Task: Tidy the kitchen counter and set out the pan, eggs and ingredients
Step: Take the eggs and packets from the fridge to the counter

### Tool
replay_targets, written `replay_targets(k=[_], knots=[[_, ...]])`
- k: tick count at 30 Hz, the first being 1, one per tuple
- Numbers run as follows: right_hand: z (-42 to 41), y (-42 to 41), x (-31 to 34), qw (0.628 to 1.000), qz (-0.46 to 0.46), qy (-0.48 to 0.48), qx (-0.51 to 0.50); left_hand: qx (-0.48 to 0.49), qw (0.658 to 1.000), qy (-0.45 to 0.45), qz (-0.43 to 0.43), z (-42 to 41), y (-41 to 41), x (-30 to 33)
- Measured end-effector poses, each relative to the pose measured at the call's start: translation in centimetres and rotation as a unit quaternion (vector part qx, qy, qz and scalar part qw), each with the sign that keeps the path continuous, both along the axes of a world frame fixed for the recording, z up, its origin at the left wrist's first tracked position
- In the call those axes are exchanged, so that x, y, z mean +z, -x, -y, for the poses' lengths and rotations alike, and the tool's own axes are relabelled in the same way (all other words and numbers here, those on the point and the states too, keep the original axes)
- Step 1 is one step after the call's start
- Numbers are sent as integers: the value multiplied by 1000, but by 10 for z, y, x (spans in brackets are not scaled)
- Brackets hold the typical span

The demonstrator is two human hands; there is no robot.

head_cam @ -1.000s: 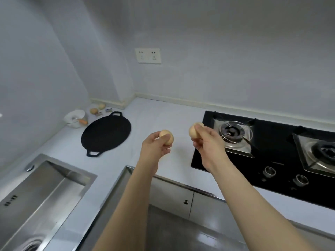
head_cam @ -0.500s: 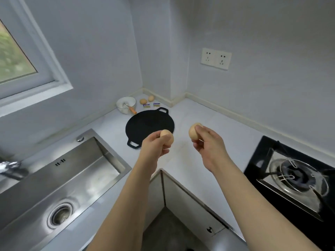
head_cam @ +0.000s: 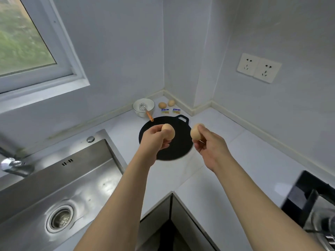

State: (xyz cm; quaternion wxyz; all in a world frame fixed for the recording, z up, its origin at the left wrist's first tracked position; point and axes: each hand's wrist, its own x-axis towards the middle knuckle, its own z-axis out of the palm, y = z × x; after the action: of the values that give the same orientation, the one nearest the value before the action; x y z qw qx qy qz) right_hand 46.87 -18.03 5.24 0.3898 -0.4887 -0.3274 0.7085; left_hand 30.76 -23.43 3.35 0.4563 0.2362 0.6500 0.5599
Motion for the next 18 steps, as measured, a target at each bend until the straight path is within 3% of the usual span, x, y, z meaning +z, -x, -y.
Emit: replay_targets(k=[5,15,18], knots=[[-63,44,-8,999,32,21,3,-29,999,4,-26,-61,57,-4],[-197,131,-29,995,83,-25,57,-52,996,3,-77,-194,158,-10],[-231,153,-44,989,123,-46,67,-71,989,3,-133,-235,185,-14]])
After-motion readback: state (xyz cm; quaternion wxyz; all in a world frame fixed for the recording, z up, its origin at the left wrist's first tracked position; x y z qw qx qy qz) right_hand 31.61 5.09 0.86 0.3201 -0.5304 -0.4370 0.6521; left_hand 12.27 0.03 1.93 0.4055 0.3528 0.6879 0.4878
